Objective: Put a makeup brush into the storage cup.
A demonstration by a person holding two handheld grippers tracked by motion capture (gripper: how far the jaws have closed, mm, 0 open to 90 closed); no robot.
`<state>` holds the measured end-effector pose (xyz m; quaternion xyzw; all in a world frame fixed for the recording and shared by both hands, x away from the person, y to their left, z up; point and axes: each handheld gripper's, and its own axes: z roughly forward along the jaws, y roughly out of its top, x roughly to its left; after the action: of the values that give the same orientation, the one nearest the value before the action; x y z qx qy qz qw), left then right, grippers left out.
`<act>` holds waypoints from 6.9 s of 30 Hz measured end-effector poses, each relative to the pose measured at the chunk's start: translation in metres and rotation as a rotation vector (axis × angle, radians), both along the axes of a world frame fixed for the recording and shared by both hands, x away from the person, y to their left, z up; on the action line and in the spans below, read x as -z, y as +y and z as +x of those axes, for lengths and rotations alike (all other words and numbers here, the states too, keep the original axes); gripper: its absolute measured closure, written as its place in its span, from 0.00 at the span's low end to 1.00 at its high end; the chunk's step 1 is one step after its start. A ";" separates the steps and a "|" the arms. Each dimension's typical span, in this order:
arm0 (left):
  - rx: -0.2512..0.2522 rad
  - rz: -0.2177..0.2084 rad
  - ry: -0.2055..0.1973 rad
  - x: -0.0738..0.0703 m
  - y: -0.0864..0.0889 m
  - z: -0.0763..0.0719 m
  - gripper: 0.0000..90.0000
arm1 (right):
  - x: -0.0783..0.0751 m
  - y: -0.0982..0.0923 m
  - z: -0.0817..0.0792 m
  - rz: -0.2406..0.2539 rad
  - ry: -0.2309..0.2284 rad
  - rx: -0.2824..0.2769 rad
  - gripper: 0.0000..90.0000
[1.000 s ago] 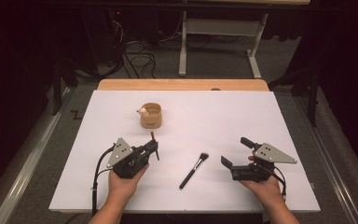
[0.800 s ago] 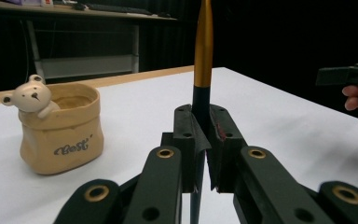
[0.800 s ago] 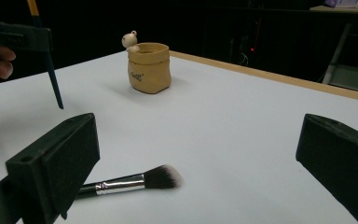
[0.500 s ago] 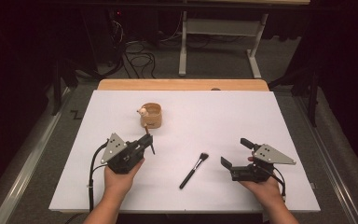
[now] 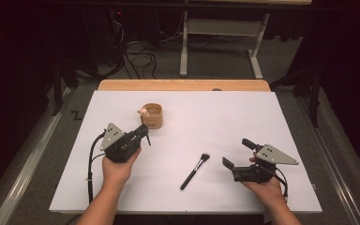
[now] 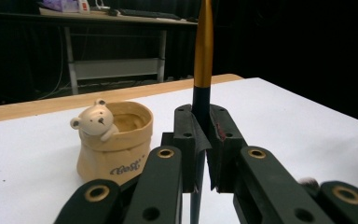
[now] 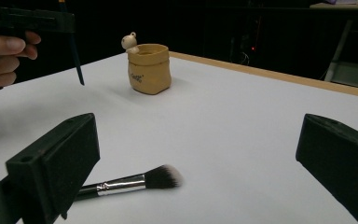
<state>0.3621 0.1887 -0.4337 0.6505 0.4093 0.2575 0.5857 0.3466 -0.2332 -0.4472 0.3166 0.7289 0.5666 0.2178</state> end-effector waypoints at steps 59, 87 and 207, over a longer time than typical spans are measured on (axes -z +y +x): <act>-0.149 -0.013 0.004 -0.036 -0.009 0.105 0.93 | 0.000 -0.003 0.000 0.036 0.022 -0.005 0.00; -0.202 0.015 0.065 -0.015 0.002 0.119 0.92 | 0.004 -0.001 0.000 0.031 0.046 -0.022 0.00; -0.112 0.008 0.159 0.011 0.029 -0.011 0.03 | 0.008 0.007 0.000 -0.010 0.049 -0.032 0.01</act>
<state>0.3515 0.2173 -0.4449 0.6472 0.4893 0.2392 0.5334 0.3461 -0.2257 -0.4557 0.3175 0.7417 0.5585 0.1926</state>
